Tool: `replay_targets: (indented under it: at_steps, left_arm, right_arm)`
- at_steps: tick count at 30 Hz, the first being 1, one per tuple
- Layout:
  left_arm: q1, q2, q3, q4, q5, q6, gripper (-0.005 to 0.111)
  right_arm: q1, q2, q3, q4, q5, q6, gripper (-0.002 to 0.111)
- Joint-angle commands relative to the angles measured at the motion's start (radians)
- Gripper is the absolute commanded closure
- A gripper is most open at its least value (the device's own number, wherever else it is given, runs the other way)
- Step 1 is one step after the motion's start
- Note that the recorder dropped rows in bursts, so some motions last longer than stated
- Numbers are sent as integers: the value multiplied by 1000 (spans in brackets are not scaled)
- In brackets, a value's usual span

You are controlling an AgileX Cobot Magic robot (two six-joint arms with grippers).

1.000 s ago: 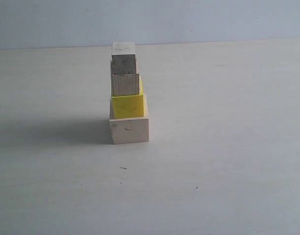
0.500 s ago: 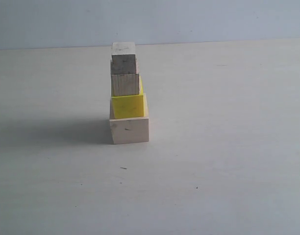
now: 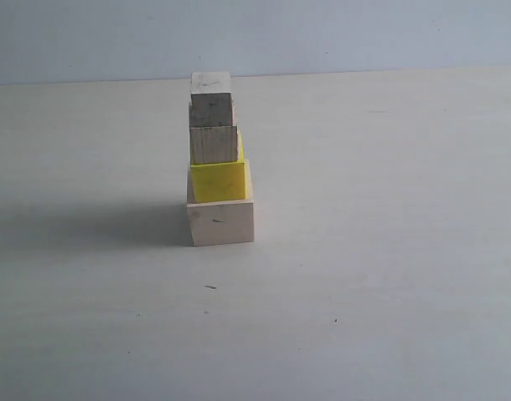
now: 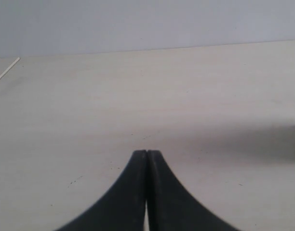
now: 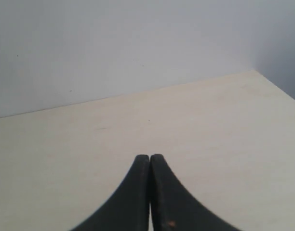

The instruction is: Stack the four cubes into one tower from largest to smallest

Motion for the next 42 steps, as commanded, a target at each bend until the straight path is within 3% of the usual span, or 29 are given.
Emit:
replay_targets:
  at_steps: [1,6,14,21,27,42]
  left_arm:
    - [-6,-6,1,0,-7,1,106]
    - [-6,-6,1,0,-7,1,106]
    - [-6,-6,1,0,-5,1,106]
    - [-6,-6,1,0,-5,1,106]
    - [-6,-6,1,0,-5,1,106]
    - [-6,-6,1,0,-5,1,106]
  right_arm:
    - [-7,-137,183,-3,-115,-3,108]
    - [-7,-266,310,-3,-165,-3,108]
    - [-4,-349,310,-11,26,-63,108]
    - [13,-436,310,-13,38,-116,108]
    - [92,-436,310,-13,97,-116,108]
    - [92,-436,310,-13,111,-160,108]
